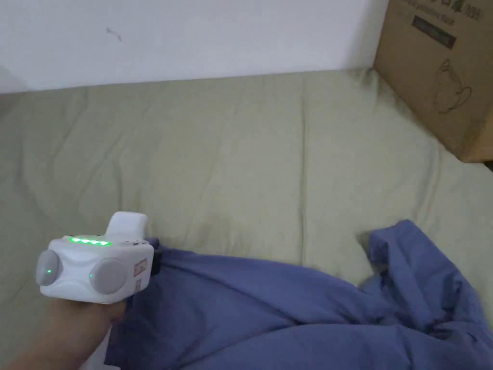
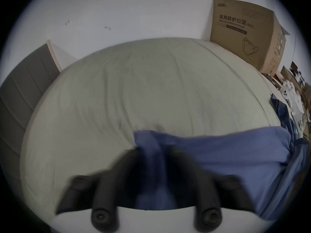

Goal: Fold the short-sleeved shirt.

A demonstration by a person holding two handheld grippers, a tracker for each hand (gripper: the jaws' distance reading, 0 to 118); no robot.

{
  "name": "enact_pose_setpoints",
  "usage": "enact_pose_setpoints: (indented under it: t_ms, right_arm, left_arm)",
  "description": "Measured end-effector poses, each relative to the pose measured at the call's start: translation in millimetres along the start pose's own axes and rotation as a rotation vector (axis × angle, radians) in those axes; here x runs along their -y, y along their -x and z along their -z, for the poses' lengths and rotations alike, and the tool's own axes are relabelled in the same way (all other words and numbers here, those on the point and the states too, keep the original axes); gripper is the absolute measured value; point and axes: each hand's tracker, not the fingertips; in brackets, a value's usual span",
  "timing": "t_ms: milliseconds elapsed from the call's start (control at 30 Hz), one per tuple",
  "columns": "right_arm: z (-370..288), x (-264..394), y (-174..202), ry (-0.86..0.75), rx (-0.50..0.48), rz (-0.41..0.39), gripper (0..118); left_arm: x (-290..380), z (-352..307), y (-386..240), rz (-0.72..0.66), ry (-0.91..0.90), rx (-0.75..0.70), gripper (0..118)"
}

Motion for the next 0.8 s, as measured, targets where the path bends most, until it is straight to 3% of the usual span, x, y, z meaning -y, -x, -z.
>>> enact_pose_setpoints:
  t_ms: [33, 100, 200, 233, 300, 333, 367, 467, 567, 600, 667, 700, 733, 767, 800]
  right_arm:
    - [-1.3, 1.2, 0.5, 0.000, 0.003, -0.005, 0]
    - [-5.7, 2.9, -0.3, 0.006, 0.010, -0.004, 0]
    - [-7.7, 7.6, -4.7, 0.031, -0.022, 0.064, 1]
    - [-7.0, 8.0, -6.0, 0.028, -0.027, 0.072, 12]
    - [2.3, 3.8, -11.8, 0.028, -0.040, 0.075, 80]
    - [9.8, 0.0, -12.0, 0.036, -0.050, 0.072, 104]
    - [18.3, -3.6, -12.1, 0.030, -0.069, 0.067, 113]
    - [52.9, -19.6, -13.9, 0.050, -0.036, 0.054, 113]
    - [91.1, -29.1, -22.3, 0.143, -0.077, 0.098, 109]
    - [97.6, -29.8, -24.2, 0.208, -0.127, 0.114, 95]
    - [103.9, -31.7, -23.6, 0.271, -0.200, 0.122, 1]
    - [107.4, -25.7, -17.7, 0.286, -0.183, 0.145, 1]
    - [104.7, -27.8, -18.1, 0.290, -0.153, 0.103, 1]
    - [102.8, -26.6, -17.0, 0.329, -0.184, 0.065, 1]
    - [85.7, -27.3, -10.5, 0.261, -0.169, 0.049, 1]
  left_arm:
    - [-3.0, -5.8, 1.9, -0.004, -0.016, 0.030, 2]
    - [-6.8, -15.6, 5.2, -0.074, -0.013, 0.059, 2]
    - [-17.1, -36.2, 10.5, -0.145, -0.080, 0.098, 2]
    - [-20.6, -40.7, 9.0, -0.133, -0.075, 0.098, 2]
    - [-26.4, -48.0, 5.6, -0.099, -0.089, 0.097, 2]
    - [-28.6, -50.2, 3.6, -0.077, -0.088, 0.096, 2]
    - [-28.8, -60.0, -6.7, -0.066, -0.083, 0.096, 2]
    - [-32.5, -65.9, -14.4, -0.059, -0.084, 0.108, 2]
    - [-31.0, -62.7, -15.8, -0.058, -0.080, 0.121, 2]
    - [-31.3, -63.3, -17.4, -0.056, -0.076, 0.124, 2]
    - [-30.1, -61.0, -22.6, -0.042, -0.065, 0.129, 2]
    - [-29.6, -62.3, -23.0, -0.035, -0.058, 0.132, 2]
    - [-29.0, -64.5, -23.2, -0.031, -0.053, 0.135, 2]
    - [-27.9, -65.3, -18.6, -0.030, -0.056, 0.134, 2]
    - [-27.6, -71.6, -15.4, -0.032, -0.071, 0.128, 2]
